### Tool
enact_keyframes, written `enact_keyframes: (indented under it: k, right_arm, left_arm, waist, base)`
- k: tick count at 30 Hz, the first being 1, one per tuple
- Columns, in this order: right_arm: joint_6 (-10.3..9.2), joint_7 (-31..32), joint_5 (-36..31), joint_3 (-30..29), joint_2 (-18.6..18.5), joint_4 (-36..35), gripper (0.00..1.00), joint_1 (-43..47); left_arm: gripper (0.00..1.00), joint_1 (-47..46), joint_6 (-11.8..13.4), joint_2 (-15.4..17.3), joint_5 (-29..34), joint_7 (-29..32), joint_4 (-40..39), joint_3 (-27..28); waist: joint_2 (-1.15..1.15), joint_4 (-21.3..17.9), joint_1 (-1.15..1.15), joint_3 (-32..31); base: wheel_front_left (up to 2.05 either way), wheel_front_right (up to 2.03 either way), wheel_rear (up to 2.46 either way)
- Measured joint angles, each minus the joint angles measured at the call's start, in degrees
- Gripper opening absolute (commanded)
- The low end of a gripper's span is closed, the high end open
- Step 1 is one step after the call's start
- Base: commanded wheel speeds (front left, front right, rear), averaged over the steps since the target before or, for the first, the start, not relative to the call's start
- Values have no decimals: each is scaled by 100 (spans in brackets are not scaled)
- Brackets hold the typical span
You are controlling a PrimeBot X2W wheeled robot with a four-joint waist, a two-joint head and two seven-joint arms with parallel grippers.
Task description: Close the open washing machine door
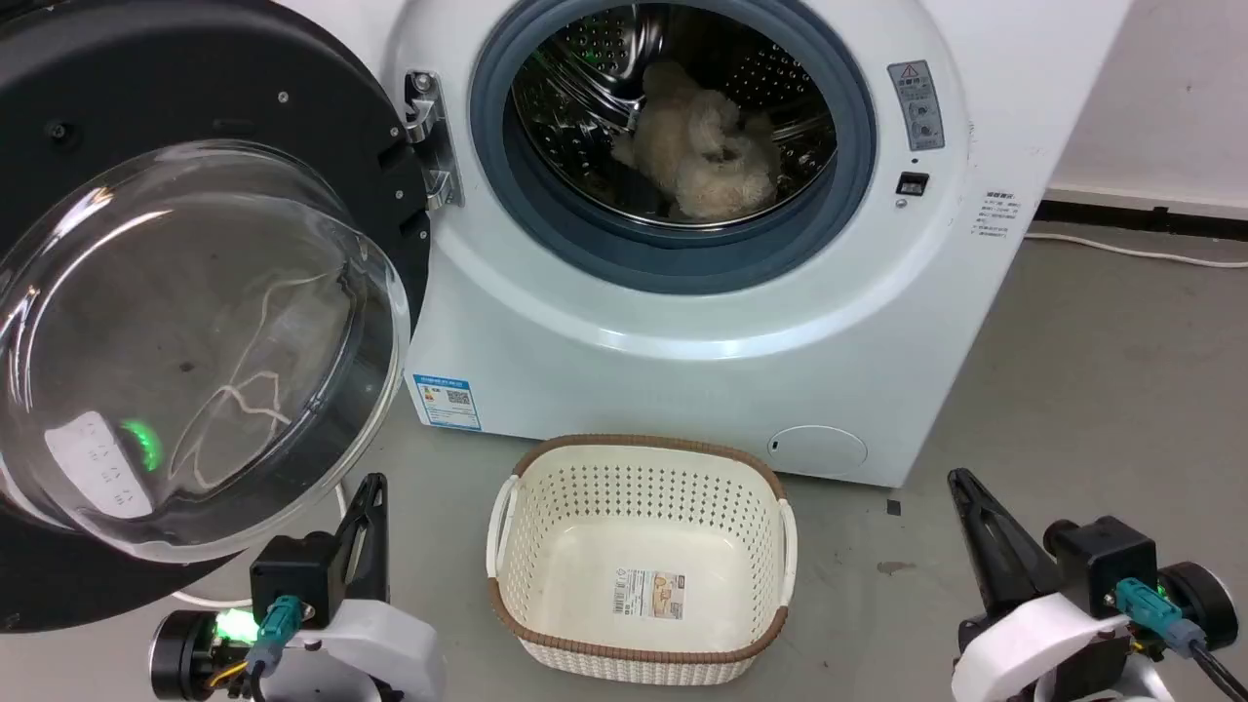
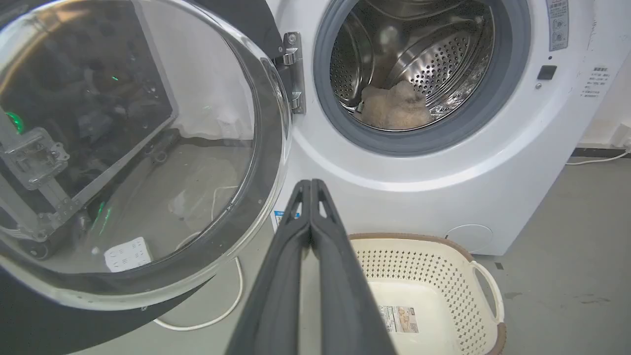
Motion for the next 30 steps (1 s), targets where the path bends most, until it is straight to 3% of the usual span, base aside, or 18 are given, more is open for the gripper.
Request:
enact_keyframes:
  k: [22,23,30]
  right_arm:
    - [0,0,0,0,0,0,0,1]
    - [0,0,0,0,0,0,100,1]
    - [0,-3,0,-1,-1,4,100,-6]
  left_arm:
    - [0,1,0,0,0,-1,0,-1]
    - [100,1,0,0,0,-1,0,-2]
    - [100,-2,-1,0,0,-3,4,-10]
  waist:
    - [0,0,0,0]
    - [0,0,0,0]
    - [0,0,0,1]
  base:
    - [0,0,0]
    - [0,0,0]
    - [0,0,0]
